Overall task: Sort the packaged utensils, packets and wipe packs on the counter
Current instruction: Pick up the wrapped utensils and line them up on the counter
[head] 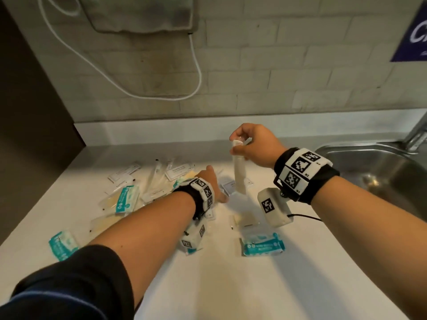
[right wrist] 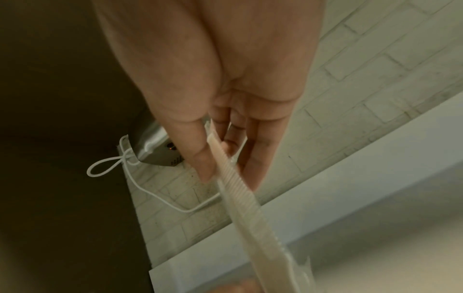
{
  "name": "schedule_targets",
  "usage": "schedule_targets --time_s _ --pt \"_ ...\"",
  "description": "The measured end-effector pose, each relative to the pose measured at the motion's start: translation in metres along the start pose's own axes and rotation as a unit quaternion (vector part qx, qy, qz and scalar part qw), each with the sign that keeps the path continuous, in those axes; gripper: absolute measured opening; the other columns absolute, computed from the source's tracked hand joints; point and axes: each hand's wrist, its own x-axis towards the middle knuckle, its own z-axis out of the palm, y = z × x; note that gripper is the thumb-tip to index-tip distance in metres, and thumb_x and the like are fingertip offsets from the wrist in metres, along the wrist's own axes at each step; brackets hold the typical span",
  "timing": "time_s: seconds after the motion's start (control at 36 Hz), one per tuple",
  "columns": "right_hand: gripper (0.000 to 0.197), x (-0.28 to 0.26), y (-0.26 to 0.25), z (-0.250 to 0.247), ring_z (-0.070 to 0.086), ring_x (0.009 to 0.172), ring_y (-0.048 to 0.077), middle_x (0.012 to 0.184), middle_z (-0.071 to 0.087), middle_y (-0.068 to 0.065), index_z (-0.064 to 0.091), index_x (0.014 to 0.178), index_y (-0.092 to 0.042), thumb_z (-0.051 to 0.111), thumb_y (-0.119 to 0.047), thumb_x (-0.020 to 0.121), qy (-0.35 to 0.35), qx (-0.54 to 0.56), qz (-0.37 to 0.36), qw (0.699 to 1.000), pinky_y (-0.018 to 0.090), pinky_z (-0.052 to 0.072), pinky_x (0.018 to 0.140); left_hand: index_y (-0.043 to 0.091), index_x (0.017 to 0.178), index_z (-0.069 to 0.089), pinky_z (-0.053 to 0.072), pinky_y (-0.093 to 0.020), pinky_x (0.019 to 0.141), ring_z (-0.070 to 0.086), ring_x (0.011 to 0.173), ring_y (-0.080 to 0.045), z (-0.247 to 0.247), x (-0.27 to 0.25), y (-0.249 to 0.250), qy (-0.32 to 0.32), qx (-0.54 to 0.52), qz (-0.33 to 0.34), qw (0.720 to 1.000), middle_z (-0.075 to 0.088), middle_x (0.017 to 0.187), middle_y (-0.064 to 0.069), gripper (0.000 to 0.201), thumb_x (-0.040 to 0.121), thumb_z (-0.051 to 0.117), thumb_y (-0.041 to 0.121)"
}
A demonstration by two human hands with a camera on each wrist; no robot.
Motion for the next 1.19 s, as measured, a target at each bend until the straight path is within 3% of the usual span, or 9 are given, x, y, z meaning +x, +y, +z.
schedule_targets --time_s 0.17,0.36,0.42,0.47,0.58,0.72,0.83,1.03,1.19 --pt "0.022 -0.008 0.018 0.004 0.056 0.071 0.012 0.082 0.057 -0.005 0.063 0.094 -0.015 0.075 -0.007 0.077 -0.004 0.014 0.011 1.0 0.038 0.055 0.079 0.006 0.104 0.059 0.055 -0.031 0.067 0.062 0.074 -0.026 -0.007 0.007 0.005 0.017 0.036 -0.027 0.999 0.059 0.079 -0.002 0.05 0.068 0.084 0.03" --pt "0.021 -0.002 0.023 0.012 0.055 0.076 0.012 0.082 0.055 -0.006 0.062 0.093 -0.015 0.074 -0.006 0.078 -0.001 0.032 0.002 0.999 0.034 0.054 0.077 0.022 0.074 0.074 0.052 -0.022 0.07 0.069 0.081 -0.016 -0.013 0.016 0.01 -0.058 0.067 -0.011 0.996 0.073 0.086 0.002 0.006 0.078 0.079 0.023" --pt "0.022 0.002 0.024 0.014 0.056 0.075 0.011 0.083 0.056 -0.006 0.062 0.092 -0.017 0.074 -0.006 0.077 -0.009 0.033 -0.002 0.999 0.036 0.054 0.078 0.015 0.098 0.075 0.054 -0.028 0.084 0.067 0.104 -0.022 -0.012 0.017 0.013 -0.066 0.076 -0.008 0.995 0.071 0.112 -0.004 0.018 0.082 0.075 0.024" --pt "0.023 0.005 0.025 0.017 0.055 0.072 0.009 0.083 0.056 -0.006 0.062 0.091 -0.018 0.075 -0.006 0.076 -0.019 0.032 -0.004 0.999 0.038 0.055 0.079 0.016 0.11 0.072 0.052 -0.029 0.087 0.065 0.104 -0.023 -0.013 0.02 0.018 -0.088 0.089 -0.002 0.992 0.066 0.121 -0.003 0.026 0.085 0.071 0.024" --pt "0.024 0.011 0.028 0.018 0.056 0.071 0.009 0.083 0.056 -0.006 0.062 0.094 -0.016 0.076 -0.007 0.077 -0.037 0.03 -0.007 0.999 0.038 0.056 0.079 0.019 0.077 0.07 0.056 -0.03 0.082 0.066 0.081 -0.021 -0.015 0.028 0.022 -0.102 0.127 -0.014 0.987 0.07 0.095 -0.004 0.008 0.077 0.071 0.028" --pt "0.025 0.018 0.033 0.016 0.057 0.071 0.011 0.084 0.056 -0.006 0.061 0.094 -0.017 0.076 -0.007 0.077 -0.042 0.034 0.0 0.999 0.037 0.056 0.08 0.011 0.076 0.06 0.053 -0.031 0.077 0.063 0.08 -0.024 -0.02 0.041 0.015 -0.076 0.066 -0.032 0.994 0.065 0.086 -0.008 0.023 0.078 0.072 0.03" --pt "0.025 0.025 0.036 0.017 0.056 0.069 0.012 0.081 0.056 -0.006 0.062 0.096 -0.014 0.076 -0.006 0.076 -0.037 0.045 0.008 0.998 0.039 0.056 0.08 0.005 0.101 0.067 0.054 -0.032 0.072 0.067 0.085 -0.027 -0.035 0.046 0.007 -0.051 -0.028 -0.035 0.998 0.069 0.094 -0.01 0.04 0.076 0.076 0.035" --pt "0.023 0.031 0.033 0.02 0.059 0.069 0.017 0.084 0.056 0.001 0.059 0.094 -0.015 0.073 -0.004 0.08 -0.051 0.074 0.017 0.996 0.032 0.059 0.062 0.011 0.097 0.069 0.043 -0.021 0.053 0.058 0.058 -0.01 -0.064 0.025 -0.016 0.034 -0.251 0.046 0.966 0.066 0.074 0.001 0.023 0.08 0.078 0.023" --pt "0.025 0.022 0.045 0.0 0.062 0.072 0.017 0.087 0.059 0.003 0.057 0.1 -0.013 0.073 -0.007 0.081 -0.055 0.088 0.053 0.993 0.025 0.058 0.057 0.016 0.089 0.065 0.054 -0.037 0.074 0.067 0.075 -0.019 -0.073 0.004 -0.015 0.111 -0.289 0.119 0.943 0.07 0.082 0.001 0.026 0.075 0.082 0.03"
